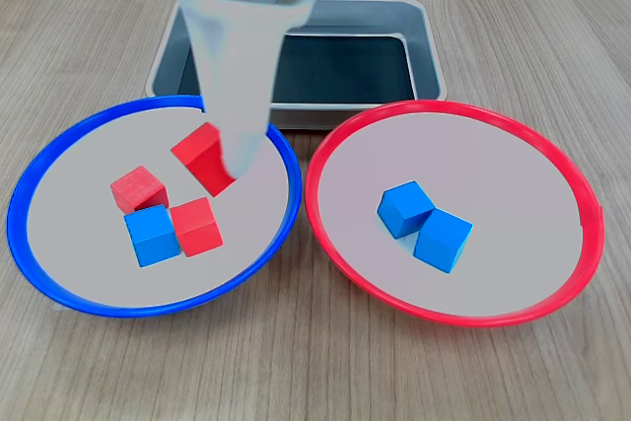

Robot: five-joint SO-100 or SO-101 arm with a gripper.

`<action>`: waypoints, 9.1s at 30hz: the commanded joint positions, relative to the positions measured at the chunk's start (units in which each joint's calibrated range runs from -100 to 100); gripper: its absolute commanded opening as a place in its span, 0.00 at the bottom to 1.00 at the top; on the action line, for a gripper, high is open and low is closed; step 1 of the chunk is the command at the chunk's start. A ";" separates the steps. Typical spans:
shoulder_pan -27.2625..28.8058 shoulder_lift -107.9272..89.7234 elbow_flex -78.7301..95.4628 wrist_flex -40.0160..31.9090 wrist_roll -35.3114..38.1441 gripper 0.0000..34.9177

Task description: Resolve any anomalies and move all blocks to matching dishes

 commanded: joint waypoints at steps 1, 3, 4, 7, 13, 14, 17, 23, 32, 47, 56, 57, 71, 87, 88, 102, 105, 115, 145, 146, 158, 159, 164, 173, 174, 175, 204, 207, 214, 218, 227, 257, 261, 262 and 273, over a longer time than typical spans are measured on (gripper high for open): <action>-4.27 -5.66 2.04 2.58 -1.32 0.01; -7.37 -6.68 3.96 3.65 -2.25 0.01; -9.16 -7.02 4.87 3.82 -2.88 0.01; -13.21 -6.77 6.60 4.06 -4.15 0.02; -18.67 -5.40 10.51 4.06 -4.88 0.09; -19.33 -4.98 11.51 3.73 -4.84 0.10; -20.55 -3.70 12.51 3.65 -4.59 0.15; -21.30 -0.63 11.33 3.15 -4.00 0.46; -17.25 0.22 7.69 5.80 -4.15 0.46; -17.35 7.56 2.41 4.81 -2.20 0.48; -17.35 11.31 -4.15 4.81 -3.57 0.47; -17.07 11.57 -4.51 4.64 -3.71 0.47; -12.45 13.27 -6.88 6.04 -2.25 0.47; -15.00 13.36 -5.60 5.30 -2.00 0.35; -15.28 13.27 -5.60 5.47 -2.05 0.36; -15.37 13.62 -6.88 6.62 -2.30 0.01; -14.62 10.80 -6.79 6.79 -2.74 0.01; -7.56 -1.82 -7.15 8.77 -3.66 0.01; 10.70 0.14 6.32 6.62 7.86 0.38; 10.70 0.14 5.50 6.70 7.86 0.39; 5.15 4.32 -0.32 0.51 1.86 0.36; 4.86 4.66 -0.60 -0.15 1.56 0.37; 3.92 7.82 -1.78 -2.79 1.66 0.37; 1.95 10.46 -3.14 -4.19 0.44 0.37; 1.66 10.54 -3.05 -3.86 0.44 0.37; 1.38 10.54 -3.24 -3.45 0.54 0.37; 6.27 13.36 -8.24 2.08 4.35 0.47; 6.56 13.87 -8.70 0.60 3.81 0.45; 6.37 14.64 -9.52 -1.55 3.42 0.43; 6.18 15.41 -9.70 -1.80 3.61 0.41; 5.62 16.00 -9.97 -1.88 4.25 0.02; -15.56 -3.87 10.24 3.90 -3.96 0.09; -15.47 -2.08 10.15 2.58 -3.66 0.25; -15.56 -1.74 10.06 2.33 -3.52 0.30; -15.37 -0.12 6.05 -1.47 -8.99 0.42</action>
